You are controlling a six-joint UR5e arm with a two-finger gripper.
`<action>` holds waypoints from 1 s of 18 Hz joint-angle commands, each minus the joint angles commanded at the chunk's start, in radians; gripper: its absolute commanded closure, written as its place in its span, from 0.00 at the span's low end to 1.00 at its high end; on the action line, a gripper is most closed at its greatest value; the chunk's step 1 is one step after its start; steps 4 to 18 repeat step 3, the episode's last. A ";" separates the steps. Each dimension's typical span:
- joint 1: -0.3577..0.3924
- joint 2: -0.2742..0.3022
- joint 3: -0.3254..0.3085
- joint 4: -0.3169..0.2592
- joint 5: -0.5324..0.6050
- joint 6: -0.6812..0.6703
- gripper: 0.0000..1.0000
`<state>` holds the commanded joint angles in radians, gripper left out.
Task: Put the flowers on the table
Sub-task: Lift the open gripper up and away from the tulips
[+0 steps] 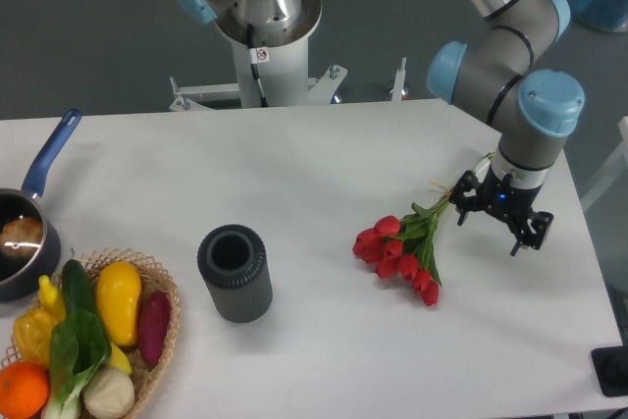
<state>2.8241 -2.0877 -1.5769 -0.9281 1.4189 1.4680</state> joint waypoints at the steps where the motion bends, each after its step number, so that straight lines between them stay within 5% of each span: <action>1: 0.000 0.000 0.000 0.000 0.000 0.000 0.00; 18: -0.002 0.000 0.000 0.000 0.000 0.000 0.00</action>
